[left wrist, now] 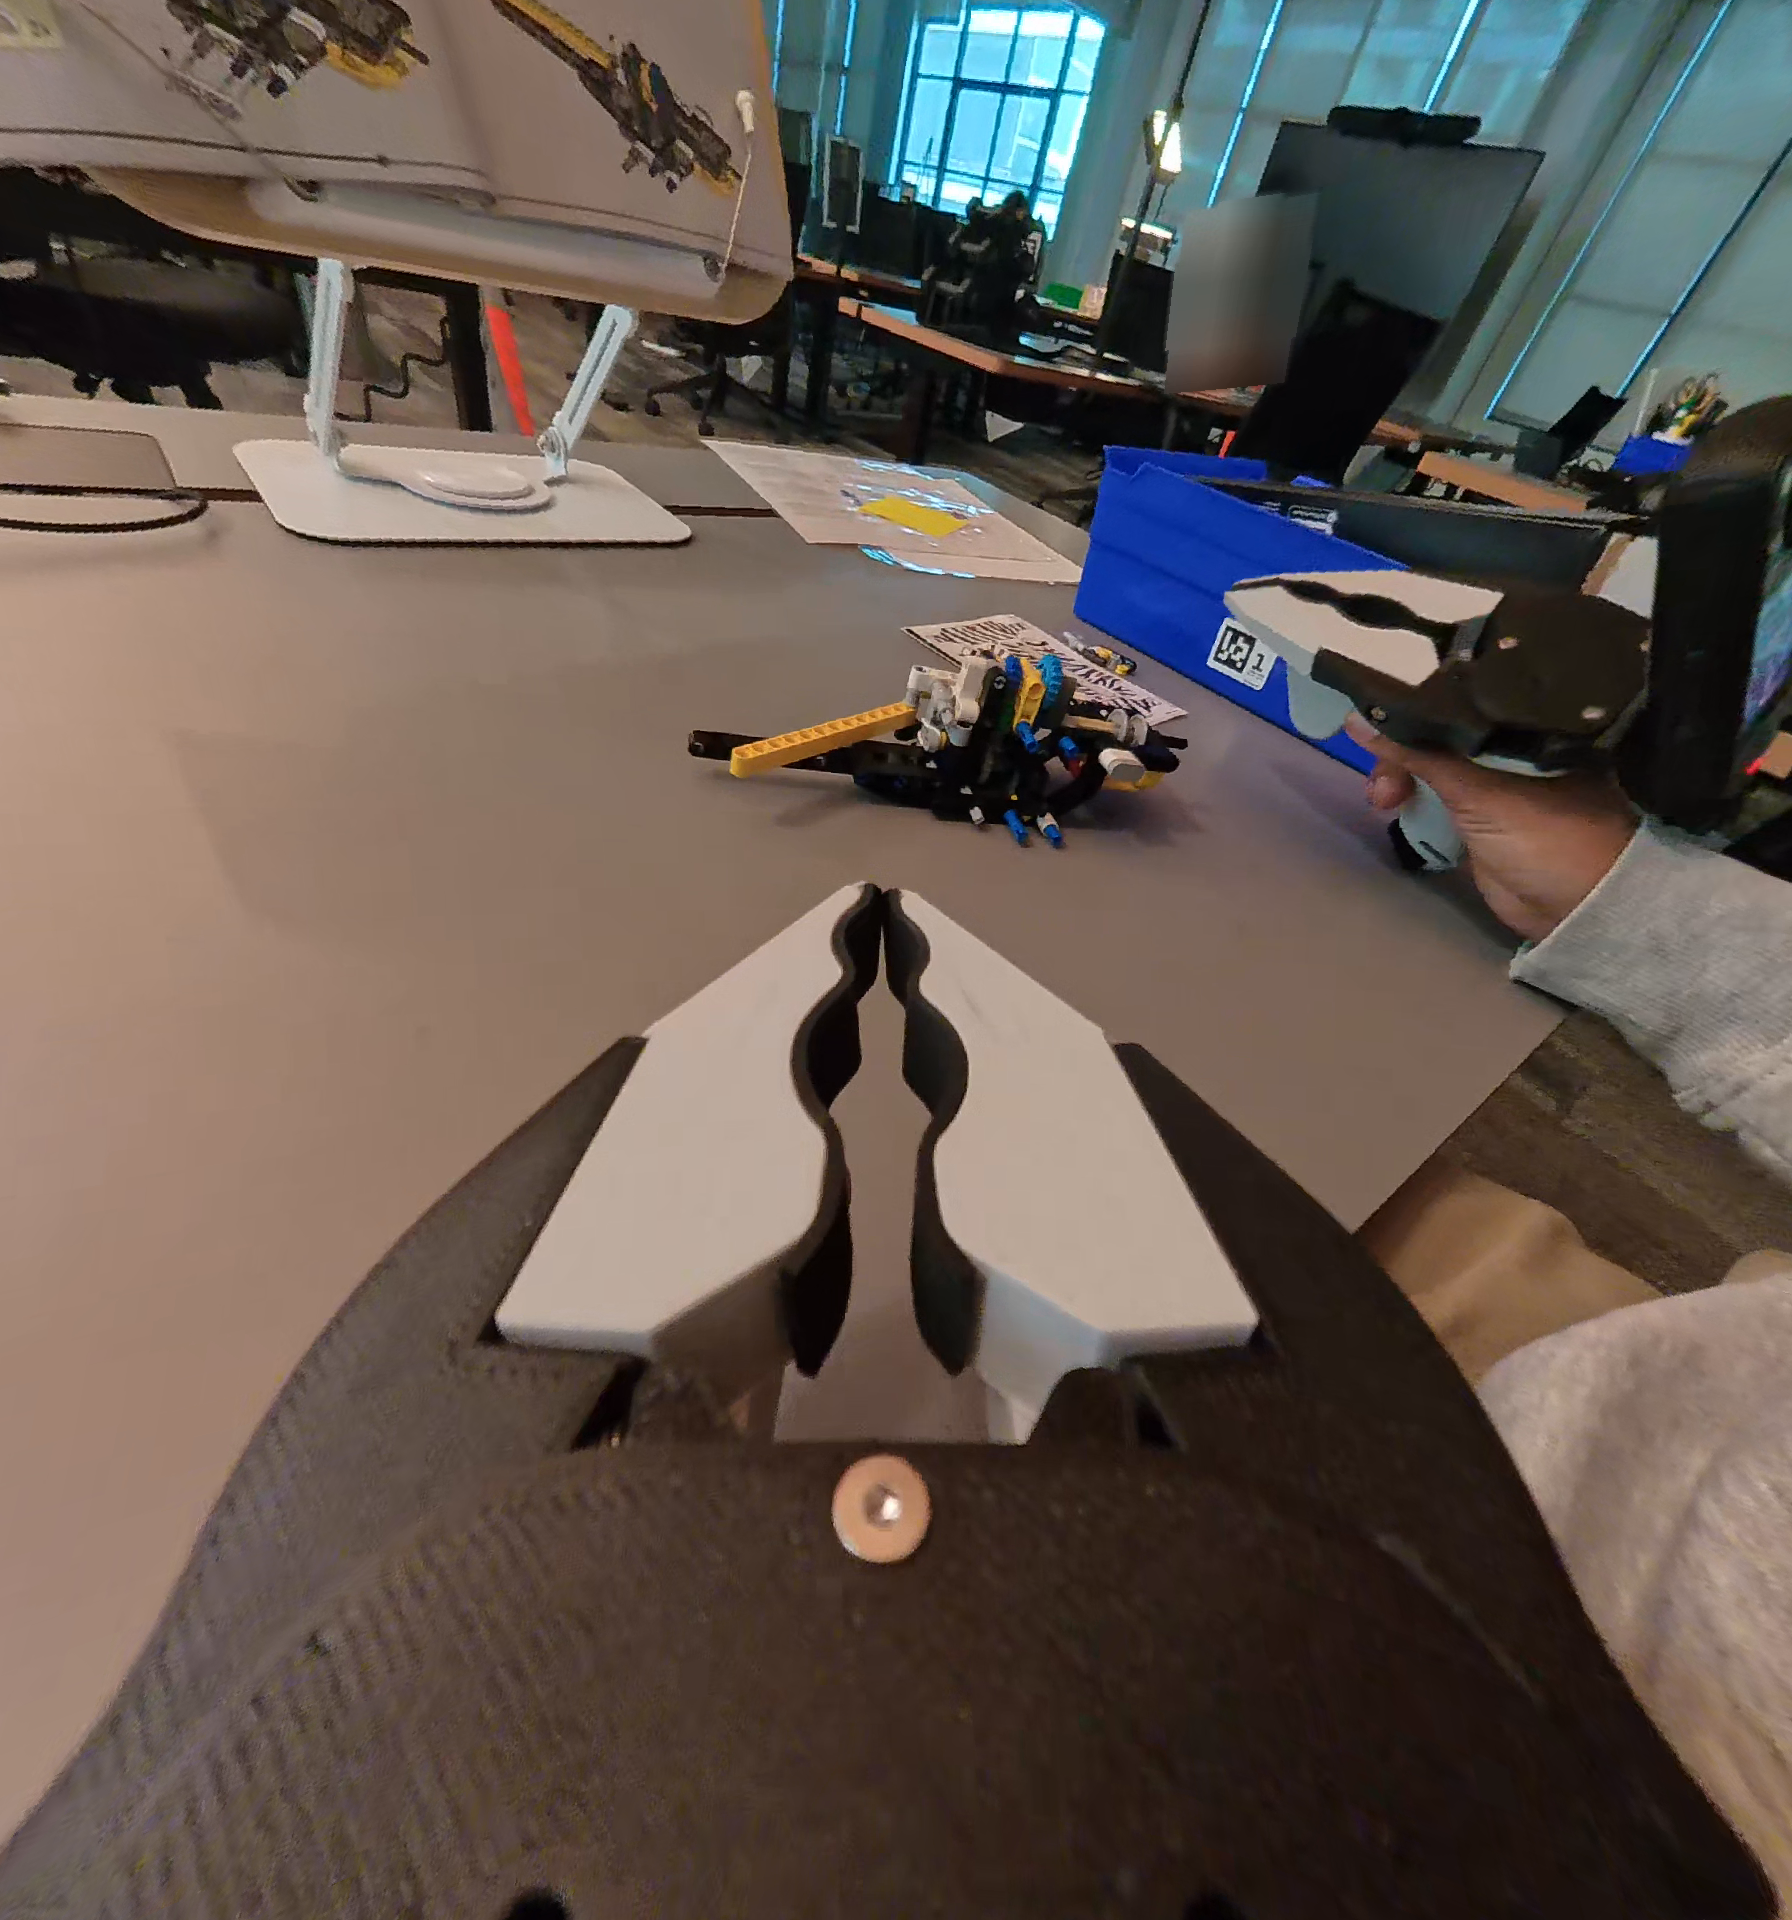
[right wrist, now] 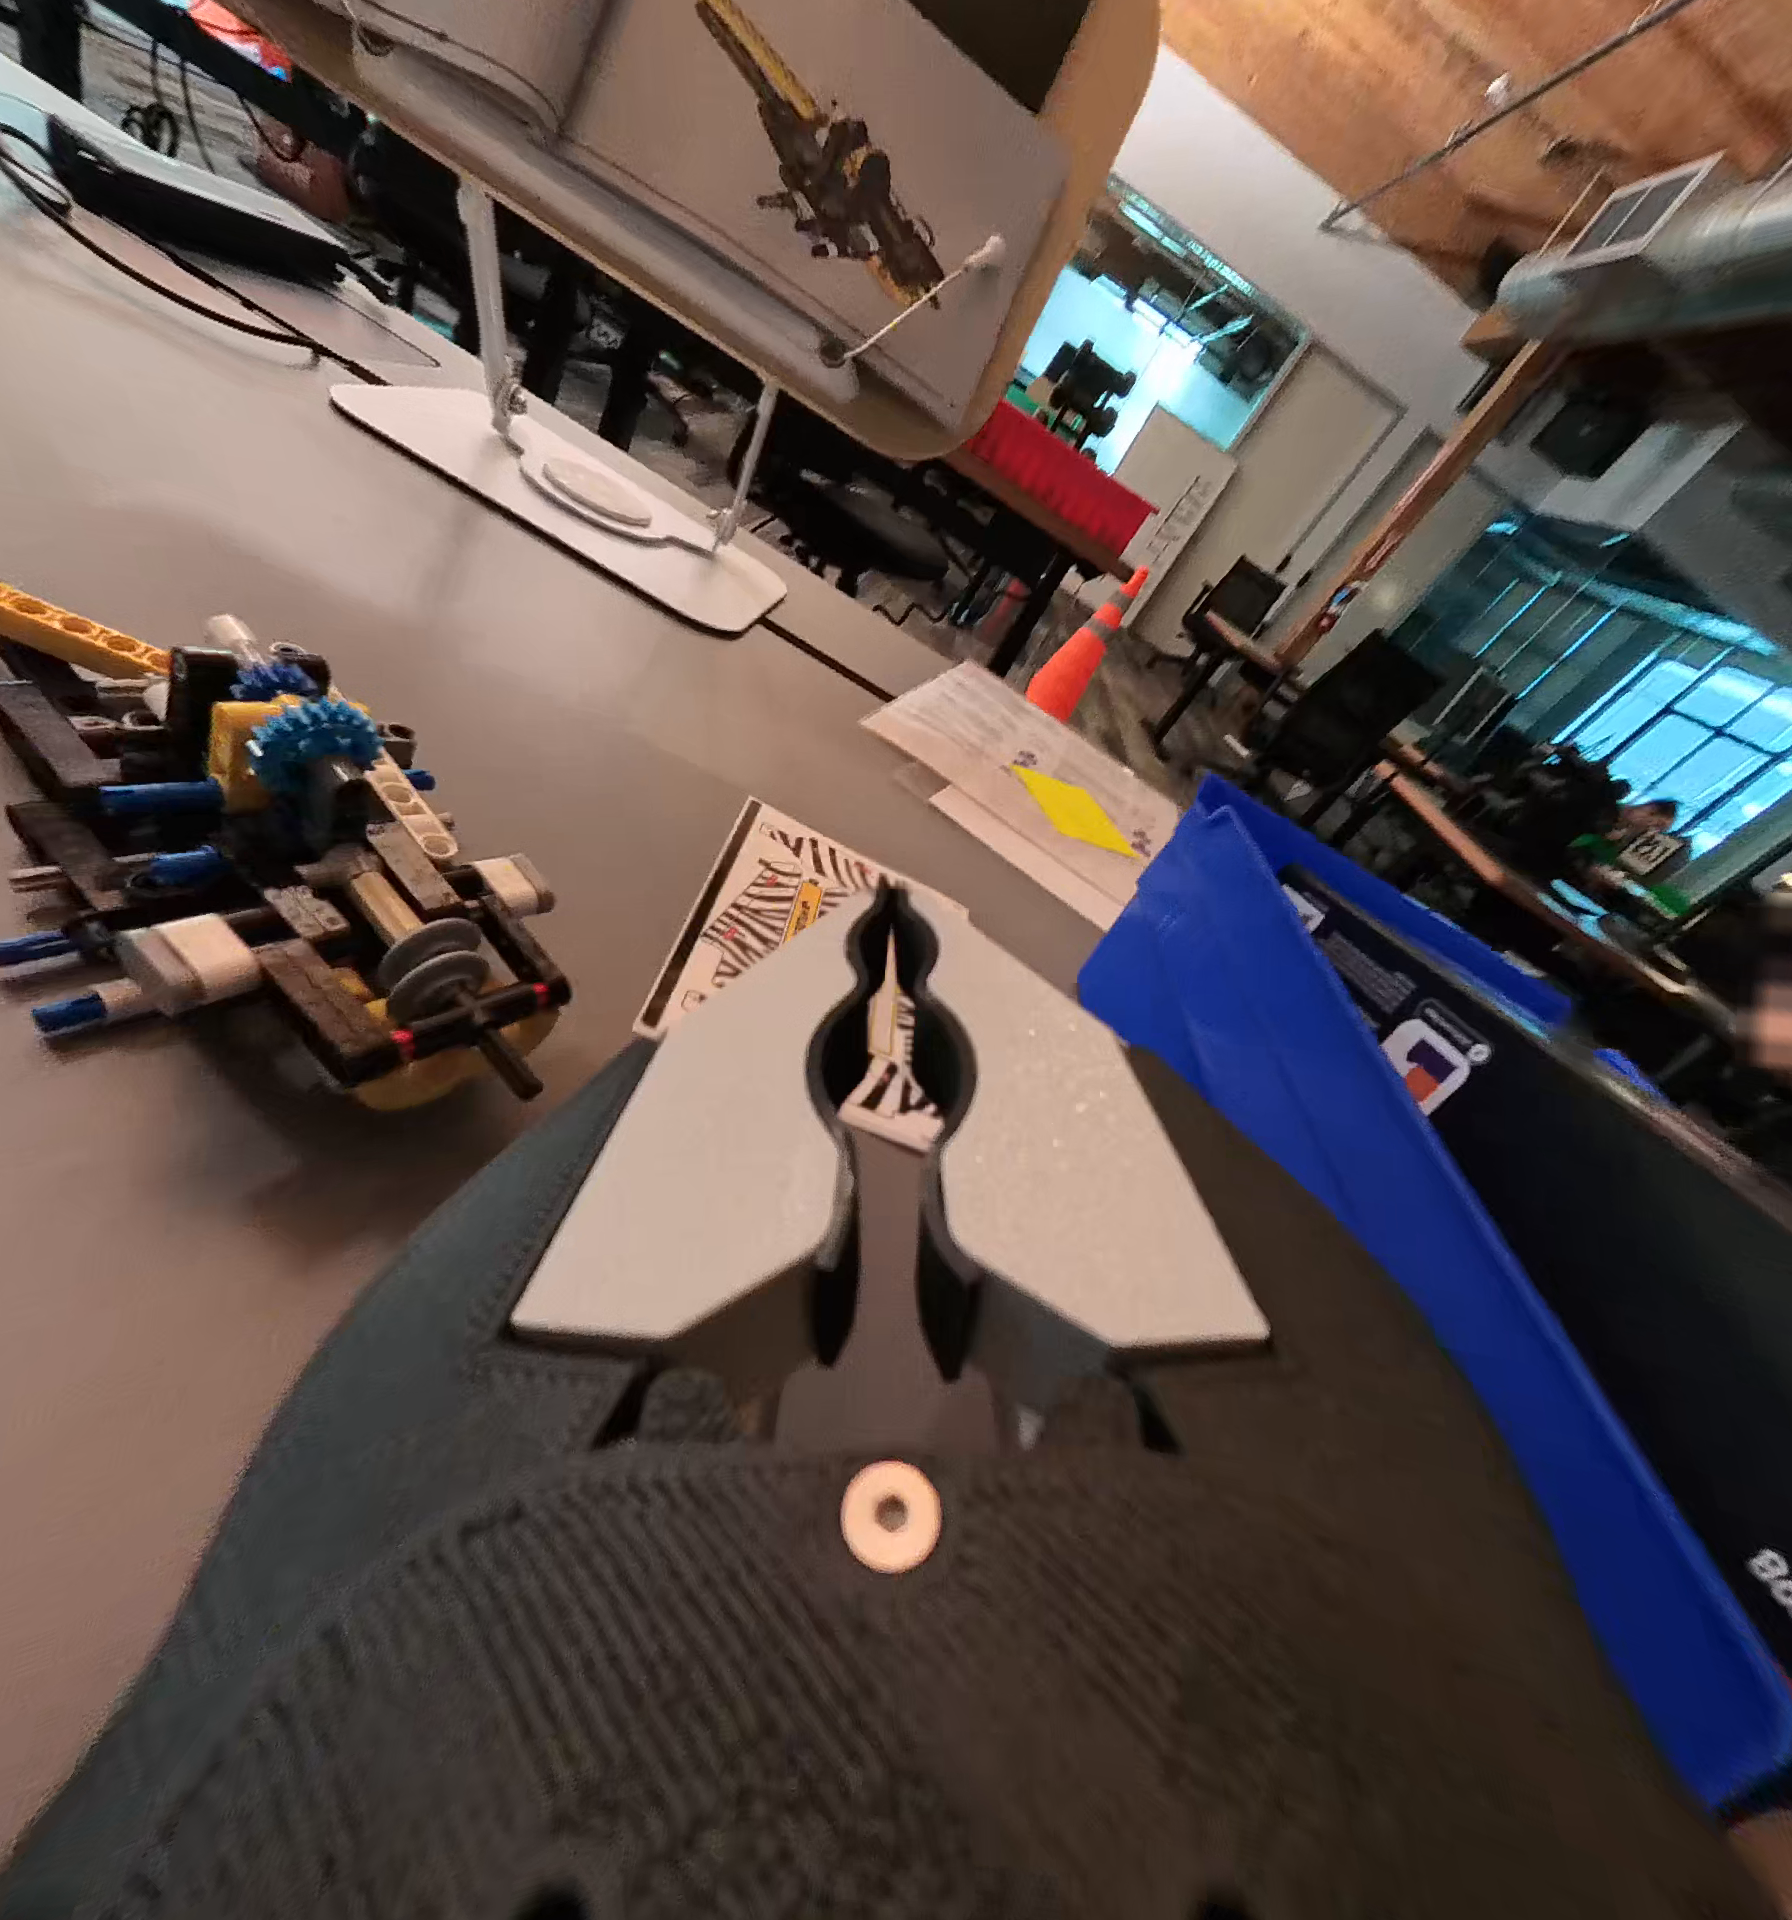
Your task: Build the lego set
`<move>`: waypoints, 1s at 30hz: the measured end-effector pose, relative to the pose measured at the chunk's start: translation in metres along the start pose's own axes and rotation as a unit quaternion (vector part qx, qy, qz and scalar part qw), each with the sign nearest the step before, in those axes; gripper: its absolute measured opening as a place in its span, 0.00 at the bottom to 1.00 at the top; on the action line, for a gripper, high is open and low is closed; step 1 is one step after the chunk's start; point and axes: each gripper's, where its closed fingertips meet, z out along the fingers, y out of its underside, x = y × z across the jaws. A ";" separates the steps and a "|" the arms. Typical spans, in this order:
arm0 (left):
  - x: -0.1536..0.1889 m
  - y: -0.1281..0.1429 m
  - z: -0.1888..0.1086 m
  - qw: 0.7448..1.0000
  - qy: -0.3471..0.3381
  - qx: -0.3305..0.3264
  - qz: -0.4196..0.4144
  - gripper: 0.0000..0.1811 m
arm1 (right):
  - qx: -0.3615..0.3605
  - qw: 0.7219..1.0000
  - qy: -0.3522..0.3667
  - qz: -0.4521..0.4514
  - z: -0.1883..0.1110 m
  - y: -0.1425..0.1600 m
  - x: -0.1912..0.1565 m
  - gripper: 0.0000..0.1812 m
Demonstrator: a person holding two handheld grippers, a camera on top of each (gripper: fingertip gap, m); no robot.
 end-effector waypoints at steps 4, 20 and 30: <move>0.007 0.000 0.000 1.000 0.022 0.003 0.001 0.00 | -0.001 1.000 0.021 -0.001 0.000 0.000 0.005 0.00; 0.019 0.001 -0.001 0.998 0.064 0.002 -0.002 0.00 | 0.020 0.990 -0.002 0.136 -0.004 0.001 0.028 0.02; 0.019 0.002 -0.001 0.997 0.071 0.000 -0.014 0.00 | 0.045 0.981 -0.035 0.186 -0.009 -0.002 0.032 0.01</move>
